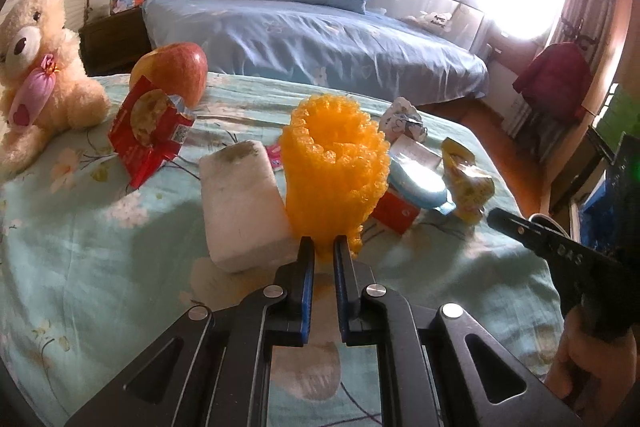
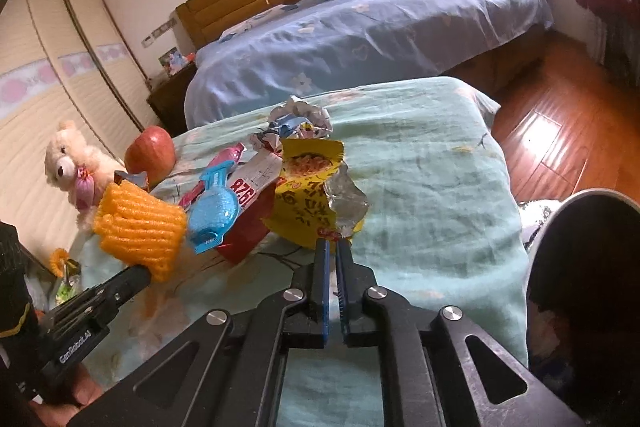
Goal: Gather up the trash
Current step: 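Grasp the yellow snack wrapper with the right tool while the left tool grasps the orange sponge, then carry the yellow wrapper over the bin with the right tool while the left tool carries the orange sponge there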
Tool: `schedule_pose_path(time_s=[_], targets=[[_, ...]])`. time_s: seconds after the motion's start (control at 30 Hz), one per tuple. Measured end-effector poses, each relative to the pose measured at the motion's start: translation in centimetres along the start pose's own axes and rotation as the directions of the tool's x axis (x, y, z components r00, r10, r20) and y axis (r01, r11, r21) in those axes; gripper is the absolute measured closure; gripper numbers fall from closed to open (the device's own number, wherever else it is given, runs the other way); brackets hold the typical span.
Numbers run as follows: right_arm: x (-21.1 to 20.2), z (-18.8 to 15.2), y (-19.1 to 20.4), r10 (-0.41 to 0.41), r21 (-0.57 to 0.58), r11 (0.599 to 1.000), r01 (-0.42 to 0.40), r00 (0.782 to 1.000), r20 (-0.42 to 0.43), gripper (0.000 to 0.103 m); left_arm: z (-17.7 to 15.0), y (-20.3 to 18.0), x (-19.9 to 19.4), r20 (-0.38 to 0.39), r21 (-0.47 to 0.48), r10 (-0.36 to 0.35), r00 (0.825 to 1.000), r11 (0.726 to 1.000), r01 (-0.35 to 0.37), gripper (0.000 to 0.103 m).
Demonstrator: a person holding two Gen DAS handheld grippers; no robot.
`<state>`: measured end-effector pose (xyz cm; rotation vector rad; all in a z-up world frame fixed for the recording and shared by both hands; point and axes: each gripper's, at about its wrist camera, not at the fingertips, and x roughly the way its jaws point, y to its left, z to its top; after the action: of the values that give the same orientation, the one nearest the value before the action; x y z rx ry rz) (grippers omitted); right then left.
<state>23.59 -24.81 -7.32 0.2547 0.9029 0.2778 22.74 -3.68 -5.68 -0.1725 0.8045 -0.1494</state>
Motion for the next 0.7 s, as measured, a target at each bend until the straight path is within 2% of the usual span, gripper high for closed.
schedule_pose_path(time_s=[0.03, 0.07, 0.1, 0.23, 0.33, 0.4, 0.43, 0.47, 0.7], targets=[[0.1, 0.2, 0.0, 0.0, 0.002, 1.0, 0.0, 1.0, 0.001, 0.087, 0.0, 0.0, 0.0, -0.002, 0.001, -0.001, 1.0, 1.0, 0.001, 0.095], [0.1, 0.2, 0.1, -0.002, 0.002, 1.0, 0.002, 1.0, 0.004, 0.07, -0.1, 0.0, 0.1, -0.005, 0.001, -0.002, 1.0, 1.0, 0.002, 0.095], [0.2, 0.3, 0.2, -0.004, -0.002, 1.0, 0.004, 1.0, 0.01, 0.058, -0.1, -0.1, 0.1, -0.007, 0.001, -0.003, 1.0, 1.0, 0.003, 0.095], [1.0, 1.1, 0.6, -0.01, -0.013, 1.0, 0.01, 1.0, 0.02, 0.056, 0.0, -0.1, 0.4, -0.018, -0.002, -0.008, 1.0, 1.0, 0.008, 0.095], [2.0, 1.6, 0.8, -0.019, -0.02, 1.0, 0.019, 1.0, 0.01, 0.062, 0.0, -0.1, 0.5, -0.022, -0.001, -0.011, 1.0, 1.0, 0.011, 0.095], [2.5, 1.7, 0.8, -0.017, -0.022, 1.0, 0.017, 1.0, 0.0, 0.093, -0.1, -0.2, 0.5, -0.023, 0.001, -0.014, 1.0, 1.0, 0.014, 0.095], [2.7, 1.7, 0.8, -0.016, -0.026, 1.0, 0.016, 1.0, -0.009, 0.095, -0.1, -0.2, 0.4, -0.023, 0.003, -0.017, 1.0, 1.0, 0.017, 0.095], [2.8, 1.6, 0.8, -0.013, -0.025, 1.0, 0.013, 1.0, -0.011, 0.103, -0.1, -0.2, 0.5, -0.023, 0.004, -0.019, 1.0, 1.0, 0.02, 0.095], [0.9, 0.7, 0.5, -0.01, -0.023, 1.0, 0.011, 1.0, 0.008, 0.103, -0.7, -0.8, -0.3, -0.024, 0.018, -0.045, 0.999, 0.999, 0.045, 0.095]])
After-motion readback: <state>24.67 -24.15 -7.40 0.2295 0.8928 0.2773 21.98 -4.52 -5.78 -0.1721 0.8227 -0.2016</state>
